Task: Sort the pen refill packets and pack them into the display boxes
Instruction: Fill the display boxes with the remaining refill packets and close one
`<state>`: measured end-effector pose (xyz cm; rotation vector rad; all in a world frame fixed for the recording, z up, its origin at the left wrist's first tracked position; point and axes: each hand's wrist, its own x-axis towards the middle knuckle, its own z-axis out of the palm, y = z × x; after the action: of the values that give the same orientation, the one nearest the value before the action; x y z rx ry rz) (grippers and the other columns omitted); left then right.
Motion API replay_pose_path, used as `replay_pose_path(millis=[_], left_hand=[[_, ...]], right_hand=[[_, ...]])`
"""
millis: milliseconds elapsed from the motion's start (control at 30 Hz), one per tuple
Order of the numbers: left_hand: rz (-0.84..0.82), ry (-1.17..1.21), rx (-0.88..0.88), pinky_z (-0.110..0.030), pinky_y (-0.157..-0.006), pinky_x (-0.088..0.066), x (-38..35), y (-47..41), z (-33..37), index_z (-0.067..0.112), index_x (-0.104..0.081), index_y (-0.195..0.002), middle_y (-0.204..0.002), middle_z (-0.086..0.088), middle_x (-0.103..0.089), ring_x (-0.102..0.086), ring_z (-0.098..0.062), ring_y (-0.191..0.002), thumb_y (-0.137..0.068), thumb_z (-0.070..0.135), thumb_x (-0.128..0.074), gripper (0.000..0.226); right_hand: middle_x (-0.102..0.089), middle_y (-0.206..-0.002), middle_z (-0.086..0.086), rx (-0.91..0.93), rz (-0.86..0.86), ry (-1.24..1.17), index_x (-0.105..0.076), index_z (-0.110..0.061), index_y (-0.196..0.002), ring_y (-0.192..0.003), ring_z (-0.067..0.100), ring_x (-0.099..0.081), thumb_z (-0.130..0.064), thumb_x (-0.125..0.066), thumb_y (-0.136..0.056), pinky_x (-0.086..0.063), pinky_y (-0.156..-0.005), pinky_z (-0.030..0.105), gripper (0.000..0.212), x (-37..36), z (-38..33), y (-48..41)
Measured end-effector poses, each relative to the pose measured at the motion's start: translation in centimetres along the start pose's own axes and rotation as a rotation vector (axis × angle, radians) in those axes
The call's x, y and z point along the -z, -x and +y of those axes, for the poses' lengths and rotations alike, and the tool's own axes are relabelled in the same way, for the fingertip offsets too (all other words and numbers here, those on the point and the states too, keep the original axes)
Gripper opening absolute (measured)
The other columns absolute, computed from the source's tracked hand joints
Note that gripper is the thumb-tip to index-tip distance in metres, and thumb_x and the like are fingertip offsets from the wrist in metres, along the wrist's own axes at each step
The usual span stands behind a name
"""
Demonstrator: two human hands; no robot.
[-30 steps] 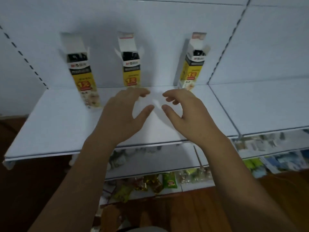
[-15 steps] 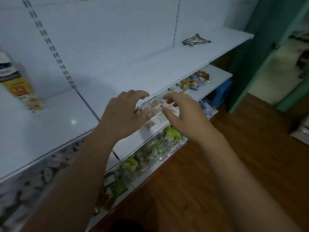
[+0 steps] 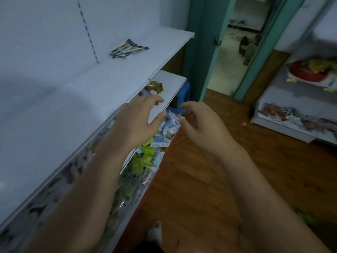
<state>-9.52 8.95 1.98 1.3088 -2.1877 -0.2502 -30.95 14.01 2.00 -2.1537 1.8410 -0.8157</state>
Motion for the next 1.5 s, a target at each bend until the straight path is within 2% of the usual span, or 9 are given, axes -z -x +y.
replay_pose_path(millis=[100,233,533,700,867,1000,1167,1400,1500], left_hand=[[-0.02,0.019,-0.033,-0.049,-0.102,-0.049,-1.6,-6.0,-0.3,0.031,-0.058,-0.137,-0.128,0.008,-0.066,-0.059,-0.019,-0.12,-0.101,0.047,-0.058,0.04],[-0.048,0.042,-0.061,-0.052,-0.102,-0.049,-4.1,-12.6,-0.4,0.031,-0.057,-0.136,-0.13,0.008,-0.065,-0.058,-0.02,-0.121,-0.101,0.045,-0.059,0.038],[-0.016,0.034,-0.101,-0.05,-0.095,-0.055,-11.2,-25.2,0.1,0.026,-0.06,-0.136,-0.124,0.007,-0.068,-0.064,-0.017,-0.11,-0.1,0.045,-0.061,0.041],[0.015,-0.051,0.0,-0.046,-0.098,-0.048,-14.2,-32.3,0.8,0.033,-0.056,-0.134,-0.128,0.012,-0.064,-0.058,-0.017,-0.118,-0.098,0.053,-0.051,0.042],[0.04,-0.151,0.119,-0.044,-0.095,-0.043,-15.0,-36.5,0.6,0.032,-0.057,-0.133,-0.127,0.011,-0.064,-0.057,-0.02,-0.117,-0.098,0.053,-0.049,0.041],[0.07,-0.195,0.222,-0.046,-0.095,-0.045,-14.8,-38.0,-1.3,0.034,-0.057,-0.131,-0.124,0.012,-0.063,-0.058,-0.019,-0.116,-0.098,0.054,-0.046,0.04],[0.131,-0.265,0.357,-0.047,-0.099,-0.047,-13.8,-39.5,-6.2,0.033,-0.056,-0.136,-0.129,0.01,-0.064,-0.058,-0.019,-0.122,-0.1,0.053,-0.046,0.042],[0.223,-0.276,0.56,-0.052,-0.101,-0.051,-12.6,-41.2,-16.0,0.031,-0.057,-0.136,-0.133,0.007,-0.065,-0.06,-0.022,-0.123,-0.098,0.05,-0.05,0.043],[0.244,-0.303,0.612,-0.049,-0.094,-0.054,-12.3,-41.9,-19.6,0.03,-0.059,-0.132,-0.126,0.007,-0.068,-0.064,-0.024,-0.117,-0.097,0.048,-0.057,0.04]], right_hand=[[-0.059,-0.118,-0.011,-0.044,0.016,0.026,-0.054,-0.035,-0.138,-0.109,0.007,-0.057,-0.043,-0.058,-0.101,-0.054,-0.093,0.044,0.038,0.9,2.5,-4.0],[-0.058,-0.116,-0.013,-0.099,0.041,0.037,-0.054,-0.035,-0.139,-0.108,0.006,-0.057,-0.04,-0.06,-0.101,-0.053,-0.096,0.044,0.039,1.8,6.0,-8.4],[-0.059,-0.118,-0.01,-0.04,0.065,0.002,-0.054,-0.034,-0.139,-0.108,0.006,-0.056,-0.041,-0.06,-0.101,-0.053,-0.096,0.043,0.039,3.5,16.4,-19.5],[-0.058,-0.118,-0.008,0.061,0.024,-0.05,-0.056,-0.031,-0.138,-0.11,0.01,-0.056,-0.038,-0.061,-0.101,-0.052,-0.096,0.048,0.038,5.3,22.7,-26.6],[-0.057,-0.119,-0.01,0.175,-0.048,-0.104,-0.055,-0.034,-0.137,-0.11,0.01,-0.056,-0.041,-0.058,-0.102,-0.052,-0.098,0.048,0.036,5.8,26.2,-33.5],[-0.059,-0.121,-0.01,0.265,-0.099,-0.199,-0.055,-0.034,-0.137,-0.11,0.008,-0.055,-0.042,-0.059,-0.101,-0.051,-0.098,0.05,0.037,3.7,27.0,-38.8],[-0.058,-0.122,-0.007,0.388,-0.203,-0.296,-0.055,-0.029,-0.137,-0.11,0.006,-0.052,-0.036,-0.06,-0.102,-0.052,-0.097,0.04,0.036,0.0,25.6,-46.0],[-0.059,-0.118,-0.008,0.545,-0.305,-0.306,-0.057,-0.027,-0.136,-0.106,0.006,-0.053,-0.033,-0.061,-0.102,-0.05,-0.099,0.043,0.034,-6.1,21.9,-55.4],[-0.06,-0.119,-0.006,0.576,-0.36,-0.284,-0.058,-0.026,-0.136,-0.108,0.01,-0.055,-0.033,-0.061,-0.102,-0.049,-0.099,0.046,0.035,-8.3,20.6,-58.7]])
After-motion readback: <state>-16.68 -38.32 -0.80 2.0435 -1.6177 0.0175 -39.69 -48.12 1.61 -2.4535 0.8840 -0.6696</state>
